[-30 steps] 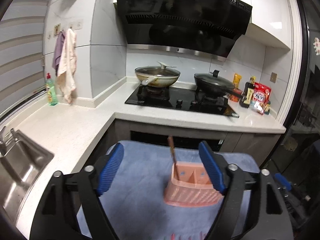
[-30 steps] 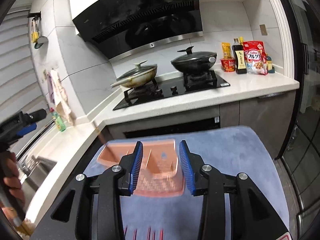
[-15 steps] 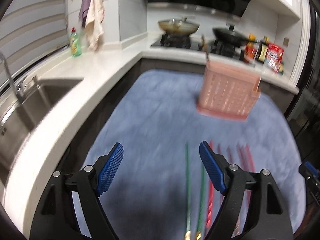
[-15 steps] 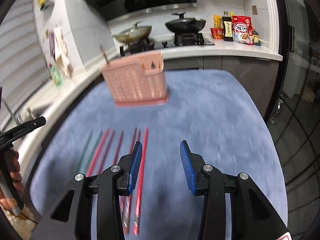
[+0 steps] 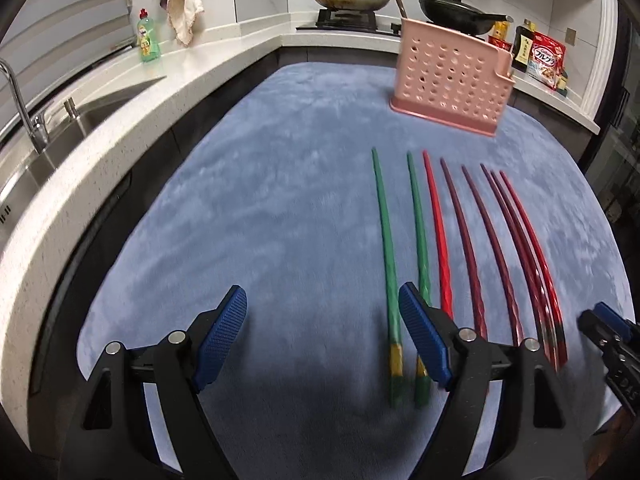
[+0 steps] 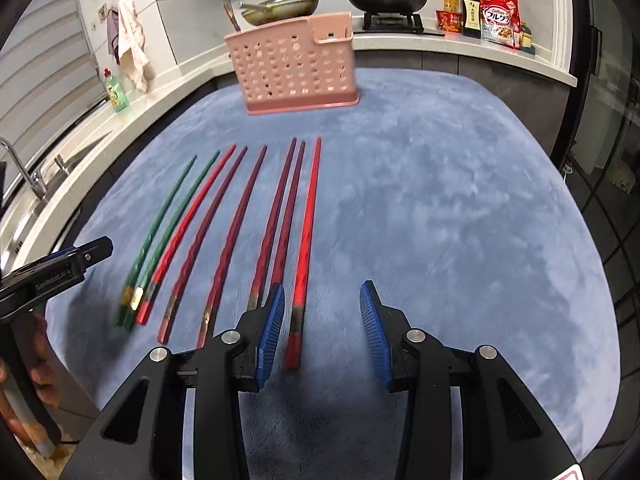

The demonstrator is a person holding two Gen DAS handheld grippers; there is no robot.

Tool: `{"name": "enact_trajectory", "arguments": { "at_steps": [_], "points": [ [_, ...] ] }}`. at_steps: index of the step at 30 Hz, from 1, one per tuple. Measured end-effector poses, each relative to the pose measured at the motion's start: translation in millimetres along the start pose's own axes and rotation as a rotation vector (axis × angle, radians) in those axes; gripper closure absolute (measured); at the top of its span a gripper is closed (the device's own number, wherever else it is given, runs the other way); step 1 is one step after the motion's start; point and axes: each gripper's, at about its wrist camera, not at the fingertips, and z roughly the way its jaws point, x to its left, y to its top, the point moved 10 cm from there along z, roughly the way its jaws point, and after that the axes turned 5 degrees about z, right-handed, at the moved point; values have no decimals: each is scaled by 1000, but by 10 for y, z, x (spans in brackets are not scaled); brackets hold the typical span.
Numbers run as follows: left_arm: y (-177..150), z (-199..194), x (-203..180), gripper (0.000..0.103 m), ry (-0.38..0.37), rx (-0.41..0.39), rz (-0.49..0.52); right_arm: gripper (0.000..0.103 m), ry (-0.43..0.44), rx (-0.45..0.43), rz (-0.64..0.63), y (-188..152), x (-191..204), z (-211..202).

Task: Organize utensils
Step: 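Move both open grippers back over the remaining chopsticks, then close the right gripper on a red chopstick while the left gripper grasps a green chopstick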

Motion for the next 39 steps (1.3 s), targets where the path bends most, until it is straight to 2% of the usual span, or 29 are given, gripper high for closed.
{"name": "enact_trajectory", "arguments": {
  "at_steps": [10,13,15,29,39],
  "points": [
    [-200,-24,-42,28,-19,8,4,65,-18,25,-13,-120,27,99],
    [-238,-4,-44,28,-22,20,0,69,-16,35,-16,-145,49,132],
    [-261,2,-48,28,-24,24,-3,76,-13,42,-24,-169,80,147],
    [-328,51,-102,28,-50,44,-9,96,-33,33,-12,-190,35,181],
    [-372,114,-140,29,-40,60,-2,96,-23,36,4,-213,19,177]
  ]
}}
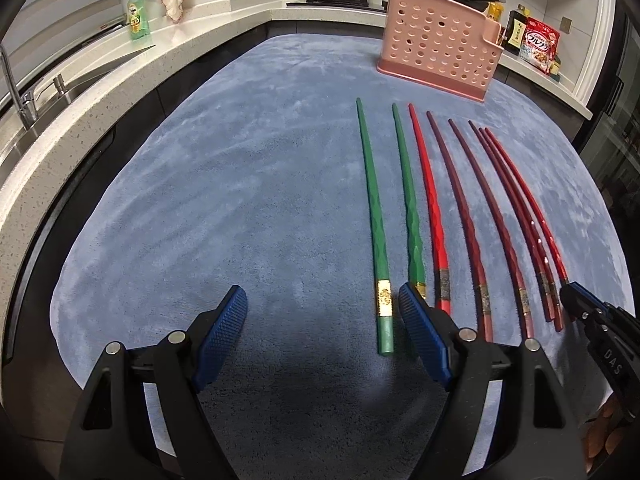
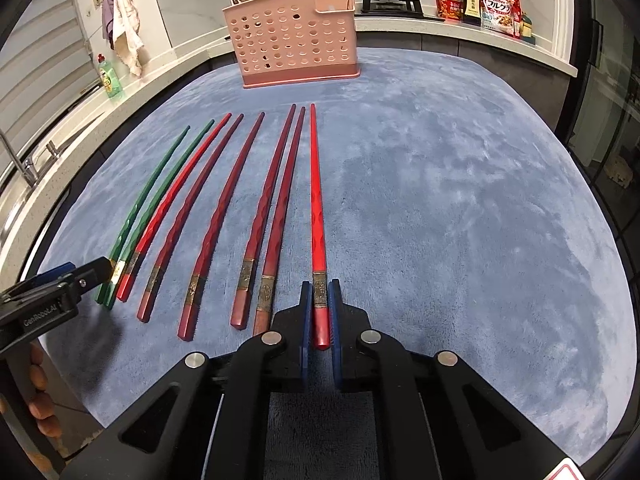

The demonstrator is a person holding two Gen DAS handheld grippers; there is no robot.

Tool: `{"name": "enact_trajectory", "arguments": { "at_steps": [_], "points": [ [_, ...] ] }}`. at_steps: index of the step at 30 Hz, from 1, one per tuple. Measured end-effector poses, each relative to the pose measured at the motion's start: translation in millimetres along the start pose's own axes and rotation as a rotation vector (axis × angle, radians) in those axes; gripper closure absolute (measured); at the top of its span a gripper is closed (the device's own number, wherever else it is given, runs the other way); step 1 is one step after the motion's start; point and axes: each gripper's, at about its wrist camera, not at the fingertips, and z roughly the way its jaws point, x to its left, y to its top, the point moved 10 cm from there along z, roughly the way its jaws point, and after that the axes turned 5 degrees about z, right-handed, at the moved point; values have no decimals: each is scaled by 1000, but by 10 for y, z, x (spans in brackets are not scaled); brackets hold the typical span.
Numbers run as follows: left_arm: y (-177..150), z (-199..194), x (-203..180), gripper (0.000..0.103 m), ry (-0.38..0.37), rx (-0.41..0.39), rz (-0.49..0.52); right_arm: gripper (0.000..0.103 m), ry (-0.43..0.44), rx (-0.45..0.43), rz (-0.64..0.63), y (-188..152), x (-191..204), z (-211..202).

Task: Organize utensils
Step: 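Close the right gripper on a red chopstick while the left gripper grasps a green chopstick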

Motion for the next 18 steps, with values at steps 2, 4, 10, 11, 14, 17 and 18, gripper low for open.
{"name": "enact_trajectory", "arguments": {
  "at_steps": [2,4,10,11,14,17,18],
  "points": [
    [-12,20,9,29,9,5,2,96,1,1,1,-2,0,0],
    [-16,38,11,29,17,7,9,95,-1,0,1,0,1,0],
    [-33,52,5,30,40,-1,15,95,2,2,6,-4,4,3],
    [-37,50,2,31,42,-2,16,95,4,2,8,-4,4,3],
    [-42,41,5,37,42,-3,10,95,4,2,9,-5,4,3],
    [-36,18,11,52,32,-5,6,95,5,3,10,0,-2,4],
    [-31,14,10,55,27,-4,6,95,7,4,11,0,-4,4]
  ]
}}
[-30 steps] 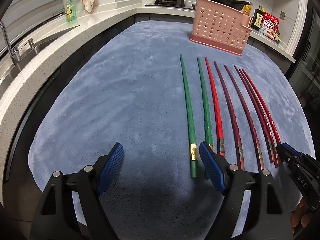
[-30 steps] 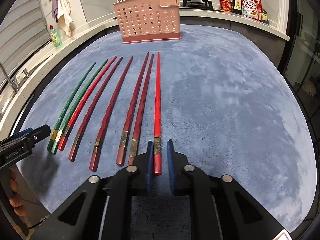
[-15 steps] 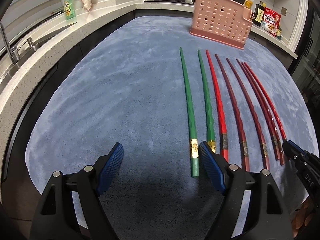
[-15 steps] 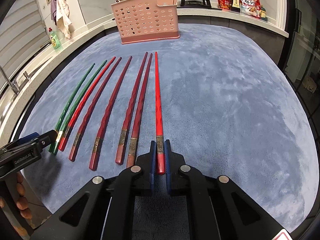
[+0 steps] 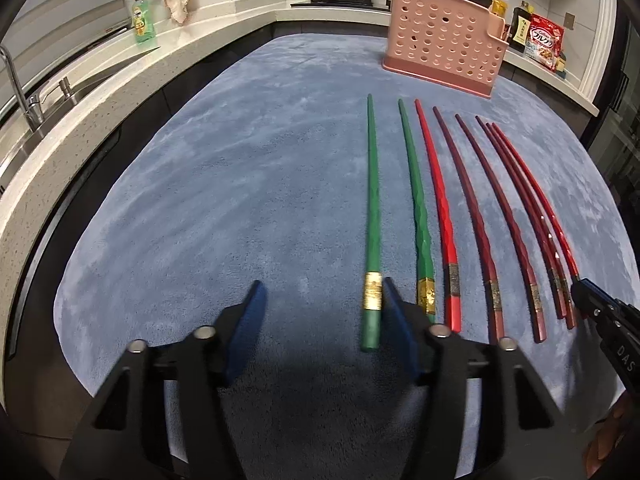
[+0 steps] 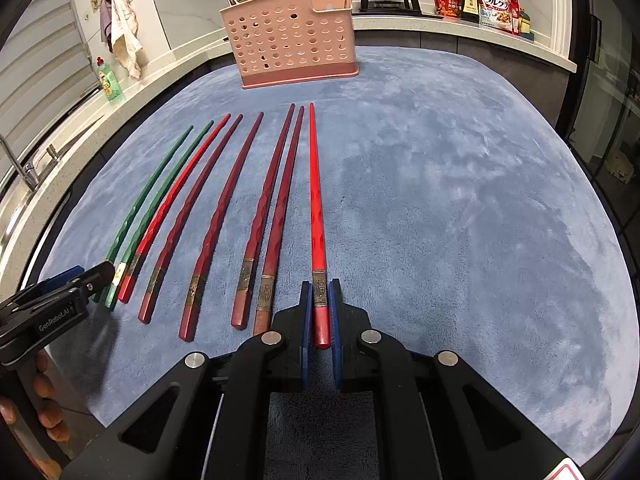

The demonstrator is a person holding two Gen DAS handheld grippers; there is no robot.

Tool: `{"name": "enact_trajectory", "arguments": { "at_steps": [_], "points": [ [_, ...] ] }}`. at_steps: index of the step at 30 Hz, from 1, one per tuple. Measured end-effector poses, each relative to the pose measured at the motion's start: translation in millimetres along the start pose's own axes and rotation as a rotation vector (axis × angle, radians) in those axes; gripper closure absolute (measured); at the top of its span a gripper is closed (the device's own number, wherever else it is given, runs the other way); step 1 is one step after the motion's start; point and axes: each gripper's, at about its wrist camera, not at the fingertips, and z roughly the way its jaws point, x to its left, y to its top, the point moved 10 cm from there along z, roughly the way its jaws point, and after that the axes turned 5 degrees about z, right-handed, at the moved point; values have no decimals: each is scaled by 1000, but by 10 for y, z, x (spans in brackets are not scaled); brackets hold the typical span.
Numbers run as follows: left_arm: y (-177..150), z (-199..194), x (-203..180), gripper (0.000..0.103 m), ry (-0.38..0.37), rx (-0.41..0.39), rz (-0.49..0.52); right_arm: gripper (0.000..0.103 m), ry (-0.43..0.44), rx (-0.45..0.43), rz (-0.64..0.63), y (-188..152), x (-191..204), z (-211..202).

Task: Organize utensils
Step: 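Close the right gripper on a red chopstick while the left gripper grasps a green chopstick, then lift the red chopstick with the right gripper while the left carries the green chopstick to the basket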

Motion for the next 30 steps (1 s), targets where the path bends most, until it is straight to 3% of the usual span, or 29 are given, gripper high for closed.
{"name": "enact_trajectory", "arguments": {
  "at_steps": [2,8,20,30],
  "points": [
    [5,-10,2,67,-19,3,-5,95,0,1,-1,-3,5,0],
    [11,-15,63,88,-66,14,-51,96,3,11,-2,-9,4,-8],
    [32,-54,97,93,-121,43,-81,96,11,-10,16,45,-24,-240],
    [255,-333,63,95,-163,6,-80,96,35,-108,26,413,12,-620]
  ]
}}
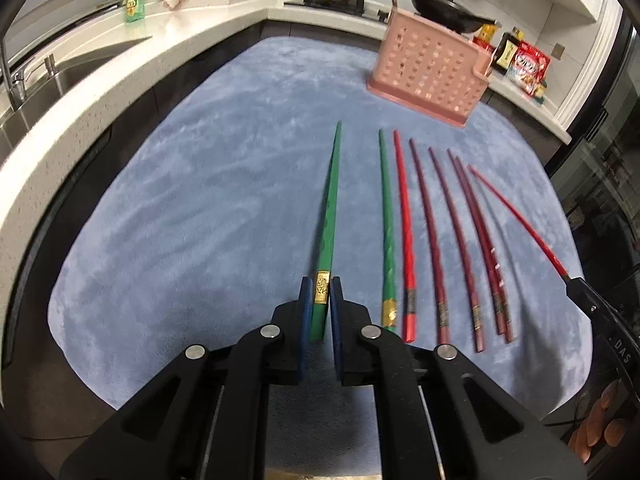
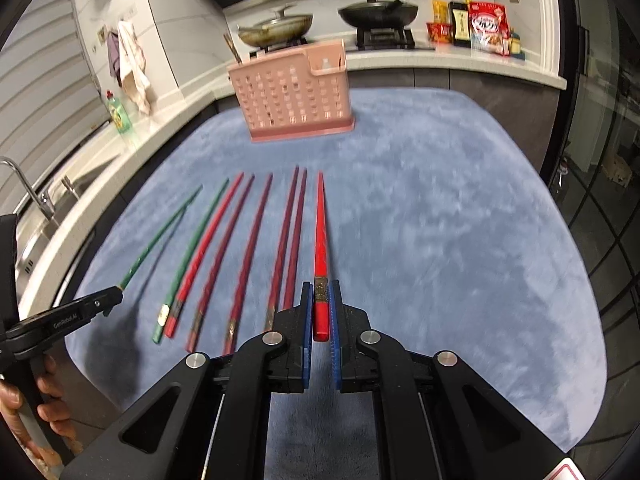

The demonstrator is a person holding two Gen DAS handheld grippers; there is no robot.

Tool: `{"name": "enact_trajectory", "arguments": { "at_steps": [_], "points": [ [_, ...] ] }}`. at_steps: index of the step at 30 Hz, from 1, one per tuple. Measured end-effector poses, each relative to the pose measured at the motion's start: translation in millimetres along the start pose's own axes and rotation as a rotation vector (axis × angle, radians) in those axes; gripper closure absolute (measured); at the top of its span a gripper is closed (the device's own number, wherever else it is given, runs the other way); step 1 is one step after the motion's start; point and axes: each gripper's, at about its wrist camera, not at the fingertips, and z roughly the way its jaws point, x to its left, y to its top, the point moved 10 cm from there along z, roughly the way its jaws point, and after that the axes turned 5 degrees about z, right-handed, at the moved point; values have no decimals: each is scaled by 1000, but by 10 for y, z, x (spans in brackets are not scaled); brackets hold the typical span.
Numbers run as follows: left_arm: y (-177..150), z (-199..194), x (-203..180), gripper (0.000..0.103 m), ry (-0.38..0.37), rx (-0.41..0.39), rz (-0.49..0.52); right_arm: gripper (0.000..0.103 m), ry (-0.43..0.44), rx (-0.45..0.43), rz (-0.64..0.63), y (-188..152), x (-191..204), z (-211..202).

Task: Organize utensils
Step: 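Lift the red chopstick with the right gripper while the left carries the green chopstick to the basket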

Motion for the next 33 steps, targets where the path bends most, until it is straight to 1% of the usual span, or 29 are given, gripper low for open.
{"name": "enact_trajectory", "arguments": {
  "at_steps": [4,11,17,21,26,29,33],
  "points": [
    [185,-177,-19,95,-11,-49,2,96,11,-42,4,200,1,-123],
    [599,-437,-2,95,-3,-124,9,96,30,-110,13,549,-3,-287],
    [1049,-672,21,95,30,-219,37,96,47,-170,10,904,14,-397],
    [1313,-733,34,95,40,-258,44,96,53,-207,18,1127,12,-429],
    [1616,-756,-15,95,51,-292,67,96,71,-232,31,1339,23,-423],
    [1778,-735,-72,95,38,-297,75,96,77,-250,35,1489,32,-417],
    [2009,-716,-159,96,23,-317,87,96,84,-291,39,1769,26,-438]
  ]
}}
